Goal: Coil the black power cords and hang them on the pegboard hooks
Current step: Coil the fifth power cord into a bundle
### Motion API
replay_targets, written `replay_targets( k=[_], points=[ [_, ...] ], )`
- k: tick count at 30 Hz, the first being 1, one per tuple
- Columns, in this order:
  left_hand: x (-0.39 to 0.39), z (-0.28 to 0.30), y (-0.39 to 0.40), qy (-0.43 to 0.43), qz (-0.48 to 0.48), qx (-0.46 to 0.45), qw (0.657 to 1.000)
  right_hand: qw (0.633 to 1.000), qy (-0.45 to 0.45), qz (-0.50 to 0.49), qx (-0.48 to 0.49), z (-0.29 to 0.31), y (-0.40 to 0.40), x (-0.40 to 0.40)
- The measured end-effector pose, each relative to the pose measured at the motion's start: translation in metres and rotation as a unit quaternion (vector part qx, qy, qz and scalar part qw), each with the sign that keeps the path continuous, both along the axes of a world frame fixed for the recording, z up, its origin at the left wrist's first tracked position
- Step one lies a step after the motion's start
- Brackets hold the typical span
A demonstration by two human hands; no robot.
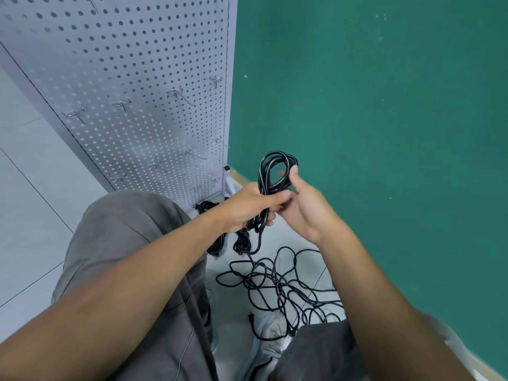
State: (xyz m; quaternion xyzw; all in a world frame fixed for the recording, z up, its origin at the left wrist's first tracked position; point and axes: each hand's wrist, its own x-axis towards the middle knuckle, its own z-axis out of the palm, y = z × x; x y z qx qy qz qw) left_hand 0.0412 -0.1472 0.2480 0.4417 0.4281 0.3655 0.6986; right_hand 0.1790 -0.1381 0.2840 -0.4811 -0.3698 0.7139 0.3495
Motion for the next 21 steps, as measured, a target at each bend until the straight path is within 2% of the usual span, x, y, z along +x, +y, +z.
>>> replay_targets(
  k=[6,10,13,18,21],
  points=[
    [-0.009,0.004,0.009,-0.025,0.103,-0.043,0.993,0.996,-0.058,0.057,0.024,-0.026,-0.029,-0.012],
    [-0.011,0.006,0.014,-0.087,0.188,-0.071,0.976,0.979,-0.165,0.099,0.072,-0.035,-0.043,-0.01],
    [-0.014,0.008,0.018,-0.098,0.259,-0.083,0.957,0.97,-0.209,0.099,0.078,-0.043,-0.054,-0.007],
    [-0.026,0.003,0.024,-0.045,0.333,-0.11,0.935,0.958,-0.254,0.089,0.103,-0.05,-0.065,0.009],
    [-0.025,-0.003,0.026,0.038,0.337,-0.089,0.937,0.949,-0.274,0.075,0.138,-0.037,-0.069,0.012]
  ],
)
